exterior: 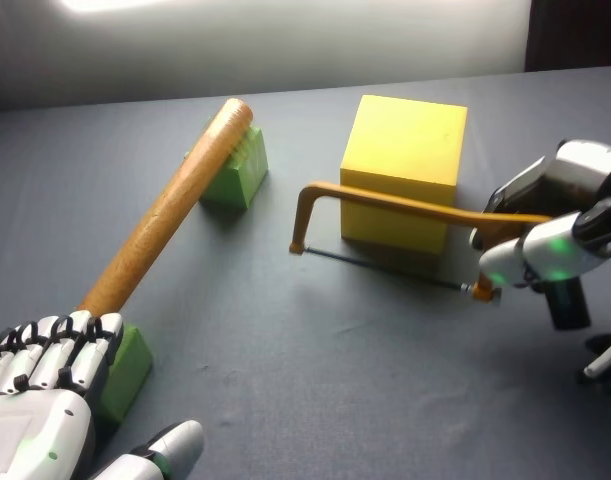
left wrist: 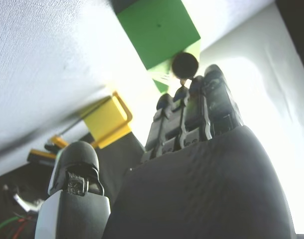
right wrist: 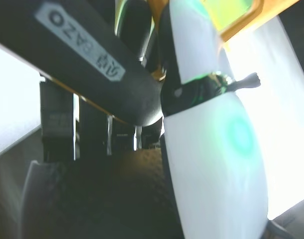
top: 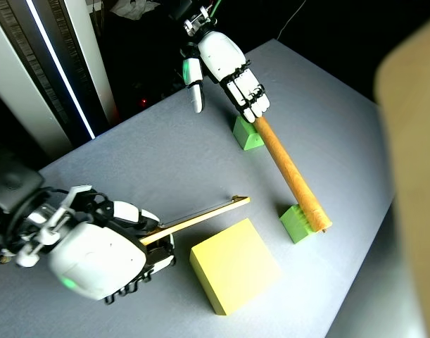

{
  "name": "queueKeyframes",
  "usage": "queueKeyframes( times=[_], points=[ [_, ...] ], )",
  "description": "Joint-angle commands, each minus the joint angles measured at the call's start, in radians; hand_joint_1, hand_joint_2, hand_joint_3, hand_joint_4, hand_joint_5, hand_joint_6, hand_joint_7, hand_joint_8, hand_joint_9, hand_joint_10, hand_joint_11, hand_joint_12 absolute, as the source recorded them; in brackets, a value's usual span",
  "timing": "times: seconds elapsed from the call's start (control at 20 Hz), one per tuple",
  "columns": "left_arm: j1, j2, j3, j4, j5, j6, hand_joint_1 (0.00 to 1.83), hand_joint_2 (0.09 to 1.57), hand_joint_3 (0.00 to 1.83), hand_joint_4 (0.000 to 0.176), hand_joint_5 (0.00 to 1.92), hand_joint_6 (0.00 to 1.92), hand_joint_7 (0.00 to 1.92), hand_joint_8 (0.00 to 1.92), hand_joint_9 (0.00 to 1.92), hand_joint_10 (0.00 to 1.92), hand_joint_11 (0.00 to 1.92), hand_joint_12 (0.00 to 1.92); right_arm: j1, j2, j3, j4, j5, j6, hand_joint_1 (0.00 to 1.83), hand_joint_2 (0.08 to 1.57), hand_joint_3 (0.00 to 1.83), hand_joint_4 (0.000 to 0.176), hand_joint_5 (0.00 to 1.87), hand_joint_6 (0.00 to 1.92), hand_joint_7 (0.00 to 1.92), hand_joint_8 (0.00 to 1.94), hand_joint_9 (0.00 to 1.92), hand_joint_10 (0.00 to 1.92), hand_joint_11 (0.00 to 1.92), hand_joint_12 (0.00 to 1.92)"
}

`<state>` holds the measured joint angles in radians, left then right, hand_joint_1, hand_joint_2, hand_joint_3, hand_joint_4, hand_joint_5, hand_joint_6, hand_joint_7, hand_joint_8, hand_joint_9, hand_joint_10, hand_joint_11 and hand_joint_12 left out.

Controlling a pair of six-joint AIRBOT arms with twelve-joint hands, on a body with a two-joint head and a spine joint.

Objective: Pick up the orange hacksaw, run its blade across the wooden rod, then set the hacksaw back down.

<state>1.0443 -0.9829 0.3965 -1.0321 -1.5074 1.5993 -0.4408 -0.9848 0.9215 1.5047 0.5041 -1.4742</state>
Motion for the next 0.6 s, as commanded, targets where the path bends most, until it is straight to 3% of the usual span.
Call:
queueKeyframes(
  times=[0.0,0.2,0.25,0.3,0.35,0.45,0.5,0.55],
  points=[
    [-0.005,-0.007,-0.005,0.048,-0.056,-0.002,0.00,1.26,0.01,0.000,0.00,0.00,0.00,0.00,0.00,0.00,0.00,0.00,0.018,0.011,-0.013,-0.031,0.024,-0.004,1.26,1.06,0.00,0.000,1.01,0.88,1.23,0.64,1.39,0.00,1.12,0.73],
    [-0.006,-0.007,-0.005,0.048,-0.056,-0.001,0.00,1.26,0.00,0.000,0.00,0.00,0.00,0.00,0.00,0.00,0.00,0.00,0.078,0.059,-0.085,-0.032,0.032,-0.108,1.26,1.07,0.00,0.000,0.98,0.92,1.22,0.66,1.39,0.00,1.12,0.74],
    [-0.006,-0.007,-0.005,0.048,-0.056,-0.001,0.00,1.26,0.00,0.000,0.00,0.00,0.00,0.00,0.00,0.00,0.00,0.00,0.094,0.070,-0.098,-0.032,0.034,-0.125,1.27,1.05,0.00,0.000,1.02,0.85,1.27,0.56,1.40,0.00,1.18,0.62],
    [-0.006,-0.007,-0.005,0.048,-0.056,-0.001,0.00,1.26,0.00,0.000,0.00,0.00,0.00,0.00,0.00,0.00,0.00,0.00,0.115,0.082,-0.114,-0.032,0.035,-0.142,1.26,1.06,0.00,0.000,1.01,0.88,1.22,0.66,1.37,0.01,1.13,0.70],
    [-0.006,-0.007,-0.005,0.048,-0.056,-0.001,0.00,1.26,0.00,0.000,0.00,0.00,0.00,0.00,0.00,0.00,0.00,0.00,0.125,0.087,-0.121,-0.032,0.037,-0.156,1.26,1.05,0.00,0.000,1.03,0.87,1.26,0.57,1.38,0.01,1.14,0.72],
    [-0.006,-0.007,-0.004,0.048,-0.056,-0.001,0.00,1.26,0.00,0.000,0.00,0.00,0.00,0.00,0.00,0.00,0.00,0.00,0.162,0.092,-0.140,-0.032,0.071,-0.221,1.26,1.05,0.00,0.000,1.02,0.88,1.25,0.58,1.39,0.01,1.13,0.71],
    [-0.007,-0.007,-0.004,0.048,-0.056,-0.001,0.00,1.26,0.00,0.000,0.00,0.00,0.00,0.00,0.00,0.00,0.00,0.00,0.207,0.084,-0.146,-0.120,0.104,-0.246,1.26,1.05,0.00,0.000,1.04,0.83,1.25,0.59,1.40,0.01,1.13,0.75],
    [-0.006,-0.007,-0.004,0.048,-0.056,-0.001,0.00,1.26,0.00,0.000,0.00,0.00,0.00,0.00,0.00,0.00,0.00,0.00,0.221,0.078,-0.146,-0.121,0.104,-0.268,1.26,1.05,0.00,0.000,1.02,0.85,1.23,0.63,1.37,0.00,1.10,0.71]
  ],
)
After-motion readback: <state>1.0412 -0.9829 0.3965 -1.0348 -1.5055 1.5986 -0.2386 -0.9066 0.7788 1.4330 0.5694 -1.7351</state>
